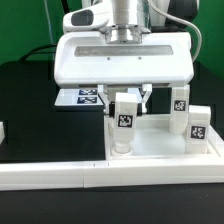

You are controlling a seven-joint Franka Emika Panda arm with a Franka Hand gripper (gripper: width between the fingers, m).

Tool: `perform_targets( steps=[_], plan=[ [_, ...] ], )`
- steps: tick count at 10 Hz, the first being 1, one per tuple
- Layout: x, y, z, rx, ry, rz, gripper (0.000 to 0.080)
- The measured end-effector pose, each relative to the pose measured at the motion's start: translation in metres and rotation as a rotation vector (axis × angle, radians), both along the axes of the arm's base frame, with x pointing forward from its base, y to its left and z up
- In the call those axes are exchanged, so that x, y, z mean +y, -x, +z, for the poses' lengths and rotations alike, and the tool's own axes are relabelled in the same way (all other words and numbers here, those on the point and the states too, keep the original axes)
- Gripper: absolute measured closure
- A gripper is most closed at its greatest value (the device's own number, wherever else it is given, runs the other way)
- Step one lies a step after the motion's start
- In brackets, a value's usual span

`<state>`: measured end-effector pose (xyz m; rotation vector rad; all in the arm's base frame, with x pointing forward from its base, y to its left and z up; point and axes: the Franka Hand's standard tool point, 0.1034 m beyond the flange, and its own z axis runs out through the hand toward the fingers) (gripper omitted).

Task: Assemble square table

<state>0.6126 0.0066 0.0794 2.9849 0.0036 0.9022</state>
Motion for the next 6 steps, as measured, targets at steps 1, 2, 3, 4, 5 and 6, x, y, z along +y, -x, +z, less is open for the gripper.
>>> perform_targets(
  steps=[1,2,3,4,5,6],
  plan=[
    [-0.0008,0.0013,-0.0035,0.006,0.0,-0.001,0.0512],
    [-0.0008,0.0023,-0.0067,0.01,0.0,-0.001,0.0512],
    [-0.0006,0.002,-0.0082,0.011,0.0,-0.001,0.0512],
    [-0.0006,0.0012,-0.0083,0.011,0.0,-0.001,0.0512],
    [-0.0006,0.0012,-0.0083,0.011,0.0,-0.001,0.0512],
    [-0.0006,0.0012,-0.0083,0.011,0.0,-0.001,0.0508]
  ],
)
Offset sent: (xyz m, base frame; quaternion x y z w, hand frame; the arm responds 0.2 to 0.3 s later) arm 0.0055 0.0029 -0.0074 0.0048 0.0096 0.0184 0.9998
